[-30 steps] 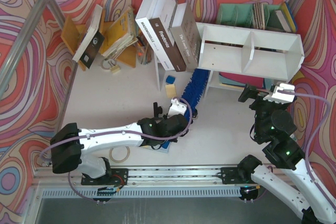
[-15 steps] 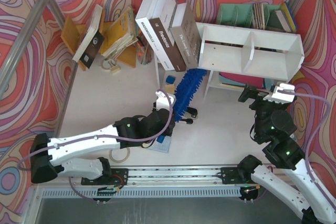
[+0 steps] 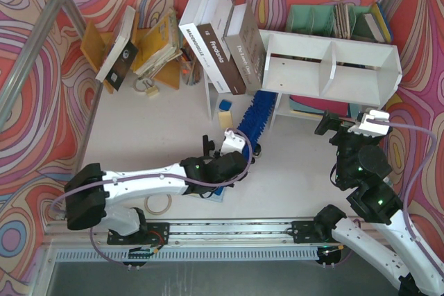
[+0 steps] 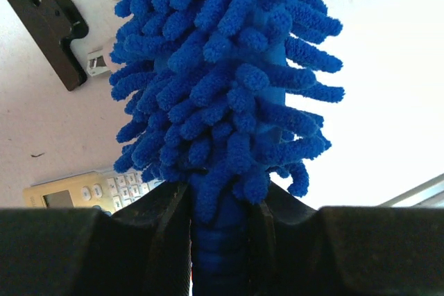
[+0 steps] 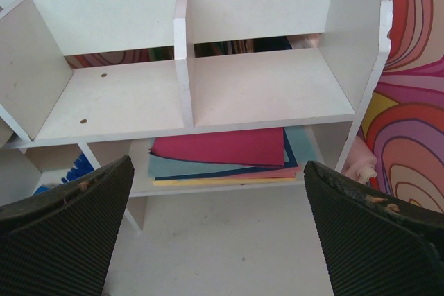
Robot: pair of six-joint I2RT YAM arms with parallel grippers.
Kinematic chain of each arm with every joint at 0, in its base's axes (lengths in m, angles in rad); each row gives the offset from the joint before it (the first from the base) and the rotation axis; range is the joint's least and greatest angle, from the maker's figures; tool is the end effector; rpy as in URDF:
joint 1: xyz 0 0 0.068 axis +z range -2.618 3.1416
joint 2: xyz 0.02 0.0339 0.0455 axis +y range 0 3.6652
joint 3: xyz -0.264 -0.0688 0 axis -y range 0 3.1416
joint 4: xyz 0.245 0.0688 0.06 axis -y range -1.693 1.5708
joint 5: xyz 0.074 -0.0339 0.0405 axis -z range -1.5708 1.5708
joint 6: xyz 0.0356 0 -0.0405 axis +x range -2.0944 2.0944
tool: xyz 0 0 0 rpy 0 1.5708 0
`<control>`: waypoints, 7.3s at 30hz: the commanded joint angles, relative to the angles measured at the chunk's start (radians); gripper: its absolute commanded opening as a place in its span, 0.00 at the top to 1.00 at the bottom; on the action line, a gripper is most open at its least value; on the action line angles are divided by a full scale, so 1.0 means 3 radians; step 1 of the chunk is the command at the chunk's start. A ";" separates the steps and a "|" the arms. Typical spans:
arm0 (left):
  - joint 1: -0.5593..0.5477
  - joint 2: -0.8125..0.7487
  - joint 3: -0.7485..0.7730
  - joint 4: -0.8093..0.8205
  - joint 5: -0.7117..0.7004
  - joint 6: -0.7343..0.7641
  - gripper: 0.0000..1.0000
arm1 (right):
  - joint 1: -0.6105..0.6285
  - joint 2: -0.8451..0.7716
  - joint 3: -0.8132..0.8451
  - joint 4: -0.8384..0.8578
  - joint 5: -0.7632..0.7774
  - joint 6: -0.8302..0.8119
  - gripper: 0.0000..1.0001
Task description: Dust the bookshelf with a duster
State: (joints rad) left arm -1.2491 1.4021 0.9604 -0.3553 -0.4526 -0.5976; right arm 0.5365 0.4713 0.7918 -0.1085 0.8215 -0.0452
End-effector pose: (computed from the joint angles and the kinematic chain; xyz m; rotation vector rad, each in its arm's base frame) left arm 0.1086 -0.2767 0.2474 0.5308 2.2446 -0.4274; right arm 0.0945 0.0259 0.3882 0.2890 1.3992 -0.1526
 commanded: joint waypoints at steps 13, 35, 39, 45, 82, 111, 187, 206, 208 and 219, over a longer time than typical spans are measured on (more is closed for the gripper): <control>-0.0019 -0.0315 0.0150 -0.0124 -0.0242 0.0162 1.00 | 0.0002 -0.0012 -0.0011 0.0132 0.0018 -0.0023 0.01; -0.0016 -0.0112 0.0127 0.0071 0.0302 0.0080 1.00 | 0.0001 -0.0014 -0.0010 0.0127 0.0020 -0.0027 0.01; -0.0024 0.0131 0.0161 -0.0051 0.0344 0.0019 1.00 | 0.0001 -0.0035 -0.0021 0.0127 0.0026 -0.0028 0.01; -0.0024 0.0203 0.0208 -0.0179 0.0264 0.0011 1.00 | 0.0001 -0.0035 -0.0021 0.0125 0.0018 -0.0027 0.01; -0.0071 -0.0003 0.0162 -0.0112 0.0041 0.0132 1.00 | 0.0001 -0.0037 -0.0026 0.0132 0.0014 -0.0033 0.01; -0.0049 0.0370 0.0082 0.0033 0.0469 0.0127 1.00 | 0.0001 -0.0022 -0.0029 0.0139 0.0007 -0.0030 0.01; 0.0238 -0.2910 0.1303 -0.3998 -0.0137 -0.0766 1.00 | 0.0002 0.0100 -0.0020 0.0172 0.0090 -0.0074 0.01; 0.0237 -0.2582 0.0887 -0.2130 -0.0106 -0.0068 1.00 | 0.0001 0.0062 -0.0025 0.0152 0.0069 -0.0059 0.01; 0.0237 -0.2562 0.0761 -0.2037 -0.0176 -0.0130 1.00 | 0.0001 0.0043 -0.0027 0.0152 0.0069 -0.0058 0.01; 0.0237 -0.2700 0.0149 -0.1704 -0.0541 -0.0481 1.00 | 0.0001 0.0041 -0.0033 0.0157 0.0039 -0.0056 0.01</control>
State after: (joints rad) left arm -1.1767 0.6197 1.0348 -0.9478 -0.5476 -0.7109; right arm 0.5365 0.4873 0.7895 -0.0940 0.8330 -0.0563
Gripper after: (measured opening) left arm 0.343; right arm 0.987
